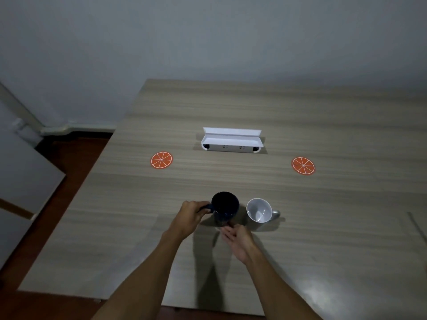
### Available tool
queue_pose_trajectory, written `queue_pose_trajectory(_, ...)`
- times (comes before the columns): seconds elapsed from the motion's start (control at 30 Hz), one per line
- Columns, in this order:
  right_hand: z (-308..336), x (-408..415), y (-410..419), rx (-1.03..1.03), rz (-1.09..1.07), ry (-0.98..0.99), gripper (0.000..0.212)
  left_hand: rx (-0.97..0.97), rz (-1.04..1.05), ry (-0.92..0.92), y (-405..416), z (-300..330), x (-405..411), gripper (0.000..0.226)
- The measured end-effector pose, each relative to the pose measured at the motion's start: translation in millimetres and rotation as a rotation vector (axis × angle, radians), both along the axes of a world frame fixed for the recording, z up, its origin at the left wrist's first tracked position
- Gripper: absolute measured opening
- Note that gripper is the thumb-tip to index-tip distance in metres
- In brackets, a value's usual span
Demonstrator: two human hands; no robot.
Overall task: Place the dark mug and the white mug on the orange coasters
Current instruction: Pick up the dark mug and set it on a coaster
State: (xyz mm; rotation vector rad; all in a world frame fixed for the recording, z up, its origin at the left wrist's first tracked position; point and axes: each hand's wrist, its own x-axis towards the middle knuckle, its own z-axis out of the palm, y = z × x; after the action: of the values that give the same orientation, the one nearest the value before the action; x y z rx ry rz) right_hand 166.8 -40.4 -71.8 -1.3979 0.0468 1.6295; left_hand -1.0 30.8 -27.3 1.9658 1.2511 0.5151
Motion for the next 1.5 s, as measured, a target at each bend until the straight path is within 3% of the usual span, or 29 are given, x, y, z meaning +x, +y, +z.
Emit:
queue_pose_trajectory(0.4,65,-7,28,0.154,-0.121,0.21,0.057,0.174,0.05,-0.045,14,78,-22,0.02)
queue_pose_trajectory(0.53,92,-15,39,0.209,-0.011,0.246,0.065,0.221,0.08,-0.023,22,110,-33,0.019)
queue_pose_trajectory(0.77,131,-36,83,0.233,0.12,0.171,0.053,0.323,0.162,0.012,44,138,-60,0.017)
queue_pose_trajectory(1.1,131,-96,200,0.166,0.373,-0.006,0.032,0.311,0.188,-0.046,146,115,-140,0.021)
queue_pose_trajectory(1.37,74,-150,288,0.093,0.244,0.086,0.023,0.222,0.116,0.001,237,47,-190,0.021)
queue_pose_trajectory(1.5,47,-163,304,0.088,0.216,0.004,0.033,0.199,0.113,-0.036,263,17,-200,0.02)
